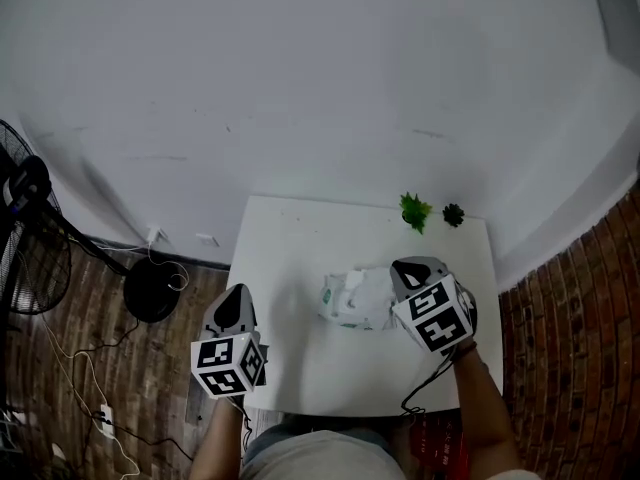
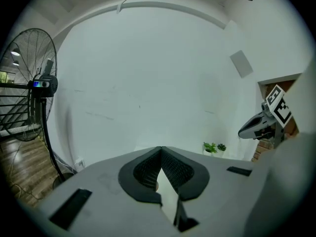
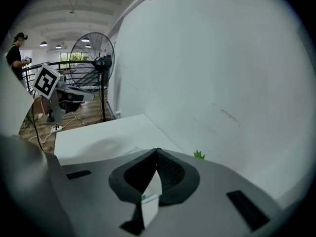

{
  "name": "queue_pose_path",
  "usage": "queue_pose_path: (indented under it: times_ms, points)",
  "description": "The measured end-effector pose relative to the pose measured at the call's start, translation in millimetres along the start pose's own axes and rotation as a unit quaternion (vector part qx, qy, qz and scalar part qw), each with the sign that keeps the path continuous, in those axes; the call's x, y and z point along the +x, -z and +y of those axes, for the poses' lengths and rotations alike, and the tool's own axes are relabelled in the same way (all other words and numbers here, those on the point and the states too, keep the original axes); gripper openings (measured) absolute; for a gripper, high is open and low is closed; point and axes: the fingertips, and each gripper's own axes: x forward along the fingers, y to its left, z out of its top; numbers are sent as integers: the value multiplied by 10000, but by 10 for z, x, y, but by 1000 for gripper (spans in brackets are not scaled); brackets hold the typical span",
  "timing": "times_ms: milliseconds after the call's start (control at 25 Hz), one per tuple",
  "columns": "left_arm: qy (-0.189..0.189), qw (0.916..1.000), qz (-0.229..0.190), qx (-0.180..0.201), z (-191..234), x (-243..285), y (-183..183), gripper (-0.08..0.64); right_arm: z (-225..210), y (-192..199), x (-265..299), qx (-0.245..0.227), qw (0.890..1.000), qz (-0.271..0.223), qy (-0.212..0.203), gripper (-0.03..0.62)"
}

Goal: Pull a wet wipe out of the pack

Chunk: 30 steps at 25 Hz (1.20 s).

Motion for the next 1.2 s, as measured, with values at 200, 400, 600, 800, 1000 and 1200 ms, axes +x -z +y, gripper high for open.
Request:
queue_pose_path:
  times_ms: [200,400,600,800,1000,1200]
  points:
    - [176,9997,-134,55,-80,77,-221,0,-177,-162,-303,310,9983,-316,372,2]
    - [439,9982,-345,197,-256,186,-566,0,-456,-273,-627,790,9882,-843,1009,2]
    - [703,9948,-625,387,-480,266,-958,0,-690,-324,-1025,1482,9659,-1517,1483,2]
    - [977,9922,-642,429,-733,347,-1193,0,-853,-261,-1342,1802,9438,-2094,1816,2]
    - [1143,9896,-675,560,-954,393,-1277,0,-977,-41,-1525,2160,9314,-2192,1944,2]
    - [1202,9886,-729,540,-1042,444,-1328,0,-1029,120,-1605,2325,9264,-2199,1982,2]
